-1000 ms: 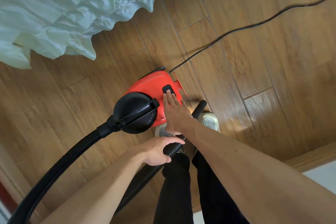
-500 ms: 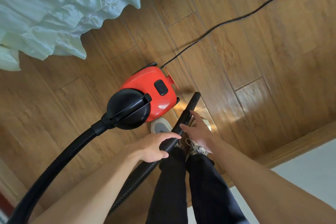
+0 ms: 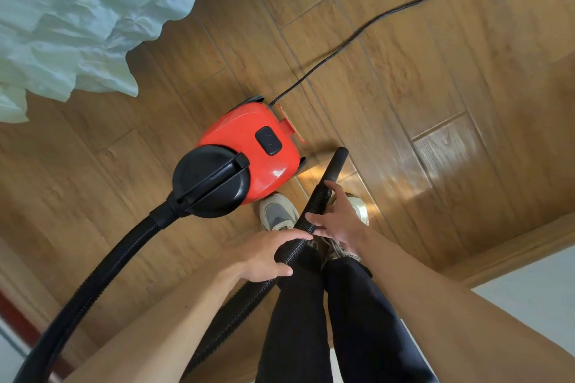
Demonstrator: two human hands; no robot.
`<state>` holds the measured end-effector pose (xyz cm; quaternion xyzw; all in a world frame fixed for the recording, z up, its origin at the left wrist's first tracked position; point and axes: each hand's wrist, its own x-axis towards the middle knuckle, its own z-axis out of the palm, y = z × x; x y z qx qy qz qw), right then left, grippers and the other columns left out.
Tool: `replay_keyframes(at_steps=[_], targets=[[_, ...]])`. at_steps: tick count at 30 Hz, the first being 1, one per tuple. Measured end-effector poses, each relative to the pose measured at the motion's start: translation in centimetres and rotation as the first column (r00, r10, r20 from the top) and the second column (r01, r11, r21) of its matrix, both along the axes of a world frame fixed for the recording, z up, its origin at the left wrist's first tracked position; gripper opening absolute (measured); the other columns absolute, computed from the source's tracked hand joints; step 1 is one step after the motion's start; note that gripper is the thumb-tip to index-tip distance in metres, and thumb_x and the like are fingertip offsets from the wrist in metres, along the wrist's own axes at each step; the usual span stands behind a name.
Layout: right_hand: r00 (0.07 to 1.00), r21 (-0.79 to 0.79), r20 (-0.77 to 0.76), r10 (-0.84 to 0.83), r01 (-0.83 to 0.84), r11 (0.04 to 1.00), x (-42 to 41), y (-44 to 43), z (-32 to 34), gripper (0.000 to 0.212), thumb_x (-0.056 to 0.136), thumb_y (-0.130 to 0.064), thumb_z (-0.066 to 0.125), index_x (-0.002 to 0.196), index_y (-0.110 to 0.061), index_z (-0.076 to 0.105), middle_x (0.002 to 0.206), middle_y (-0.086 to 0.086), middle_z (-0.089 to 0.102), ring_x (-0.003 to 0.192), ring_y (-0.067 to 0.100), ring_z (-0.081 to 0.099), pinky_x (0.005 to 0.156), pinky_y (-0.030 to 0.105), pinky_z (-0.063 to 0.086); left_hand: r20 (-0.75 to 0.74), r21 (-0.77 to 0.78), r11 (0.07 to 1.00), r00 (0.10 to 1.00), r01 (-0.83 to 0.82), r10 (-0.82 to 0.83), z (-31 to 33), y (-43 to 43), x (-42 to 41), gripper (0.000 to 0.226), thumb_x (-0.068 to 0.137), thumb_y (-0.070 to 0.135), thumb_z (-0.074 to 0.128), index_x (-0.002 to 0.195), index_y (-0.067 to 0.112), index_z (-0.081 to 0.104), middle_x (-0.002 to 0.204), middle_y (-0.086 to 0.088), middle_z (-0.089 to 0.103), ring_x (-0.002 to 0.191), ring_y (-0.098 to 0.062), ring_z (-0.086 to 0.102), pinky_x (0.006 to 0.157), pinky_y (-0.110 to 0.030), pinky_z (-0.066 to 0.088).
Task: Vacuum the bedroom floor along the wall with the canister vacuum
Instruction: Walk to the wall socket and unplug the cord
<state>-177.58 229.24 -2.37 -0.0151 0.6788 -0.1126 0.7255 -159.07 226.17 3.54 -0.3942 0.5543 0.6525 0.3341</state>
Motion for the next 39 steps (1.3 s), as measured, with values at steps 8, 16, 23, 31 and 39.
replay_keyframes(at_steps=[8, 16, 23, 31, 39], targets=[[0.97, -0.093, -0.232, -0.068, 0.047, 0.994, -1.9, 1.6, -3.0, 0.075, 0.084, 0.002, 0.072, 0.135, -0.036, 0.032, 0.09, 0.001, 0.058, 0.07, 0.016, 0.061, 0.051, 0.019, 0.052, 0.021, 0.03, 0.997, 0.997, 0.071, -0.072, -3.7, -0.2, -3.2, 0.079, 0.09, 0.012, 0.065, 0.149, 0.048, 0.028, 0.137, 0.015, 0.044, 0.118, -0.01, 0.05, 0.096, -0.023, 0.043], [0.944, -0.099, -0.311, -0.108, 0.081, 0.992, -1.8, 4.6, -6.6, 0.076, 0.085, 0.005, 0.07, 0.134, -0.034, 0.028, 0.089, -0.002, 0.054, 0.073, 0.01, 0.059, 0.055, 0.02, 0.055, 0.043, 0.003, 0.983, 0.982, 0.186, -0.185, -8.6, 1.6, -3.7, 0.077, 0.089, 0.015, 0.068, 0.147, 0.048, 0.03, 0.143, 0.009, 0.047, 0.123, -0.016, 0.049, 0.101, -0.032, 0.045], [0.939, -0.125, -0.332, -0.087, 0.048, 0.991, -1.0, 5.7, -8.9, 0.077, 0.085, 0.008, 0.068, 0.135, -0.033, 0.025, 0.089, -0.005, 0.057, 0.075, 0.009, 0.062, 0.057, 0.021, 0.056, 0.073, -0.076, 0.974, 0.975, 0.215, -0.21, -10.6, 3.3, -3.1, 0.076, 0.088, 0.02, 0.067, 0.144, 0.052, 0.027, 0.14, 0.005, 0.049, 0.122, -0.024, 0.053, 0.1, -0.045, 0.047], [0.921, -0.134, -0.383, 0.069, -0.129, 0.983, -2.2, 4.6, -7.2, 0.075, 0.086, -0.005, 0.073, 0.141, -0.025, 0.026, 0.085, -0.011, 0.054, 0.07, 0.002, 0.056, 0.043, 0.008, 0.043, 0.075, -0.117, 0.975, 0.98, 0.191, -0.183, -8.6, 1.8, -3.7, 0.087, 0.083, 0.024, 0.076, 0.151, 0.04, 0.024, 0.141, 0.002, 0.051, 0.124, -0.02, 0.052, 0.102, -0.035, 0.044], [0.73, -0.029, -0.457, 0.508, -0.583, 0.812, -5.8, -0.2, 0.7, 0.083, 0.086, -0.025, 0.072, 0.149, -0.02, 0.018, 0.129, 0.014, 0.039, 0.097, 0.031, 0.055, 0.075, 0.037, 0.051, 0.106, -0.264, 0.952, 0.986, 0.154, -0.13, -0.1, -4.1, -6.4, 0.097, 0.085, 0.034, 0.075, 0.157, 0.026, 0.012, 0.149, -0.001, 0.042, 0.135, -0.019, 0.044, 0.099, -0.019, 0.032]])
